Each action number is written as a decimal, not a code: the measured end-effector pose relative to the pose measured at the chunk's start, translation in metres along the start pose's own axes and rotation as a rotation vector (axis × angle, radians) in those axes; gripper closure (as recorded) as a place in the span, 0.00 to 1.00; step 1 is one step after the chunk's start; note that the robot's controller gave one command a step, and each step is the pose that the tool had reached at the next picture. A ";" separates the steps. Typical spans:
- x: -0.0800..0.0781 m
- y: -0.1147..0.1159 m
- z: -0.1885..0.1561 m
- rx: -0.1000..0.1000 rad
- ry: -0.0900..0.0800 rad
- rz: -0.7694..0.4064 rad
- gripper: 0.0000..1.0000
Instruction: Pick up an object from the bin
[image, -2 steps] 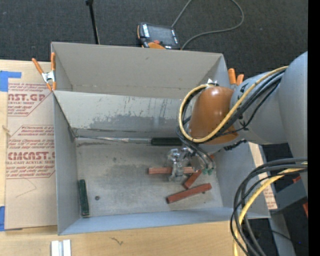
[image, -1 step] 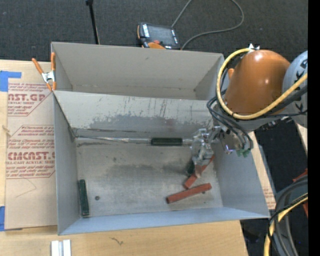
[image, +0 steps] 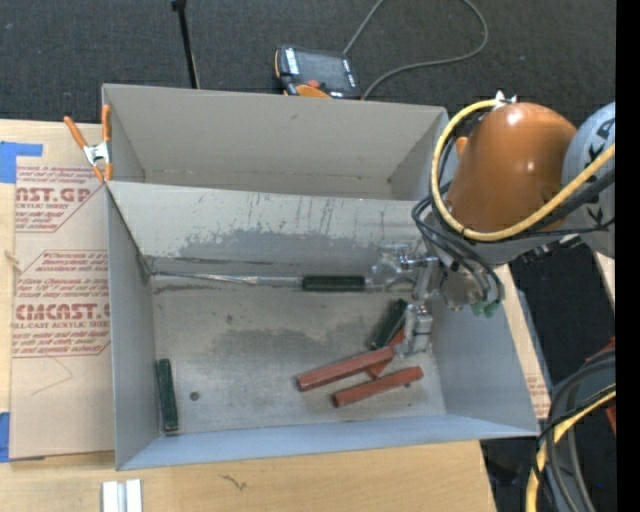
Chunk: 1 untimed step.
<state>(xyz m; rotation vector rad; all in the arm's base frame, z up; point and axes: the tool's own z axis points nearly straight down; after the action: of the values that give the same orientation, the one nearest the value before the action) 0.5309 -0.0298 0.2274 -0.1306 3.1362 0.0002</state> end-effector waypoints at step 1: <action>0.035 0.012 0.114 -0.002 0.012 0.036 0.00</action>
Offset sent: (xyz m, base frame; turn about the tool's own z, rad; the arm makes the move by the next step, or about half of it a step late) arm -0.0329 0.0076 -0.1087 0.0368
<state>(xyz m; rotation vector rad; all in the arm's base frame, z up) 0.4953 -0.0211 0.1137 -0.0743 3.1497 0.0033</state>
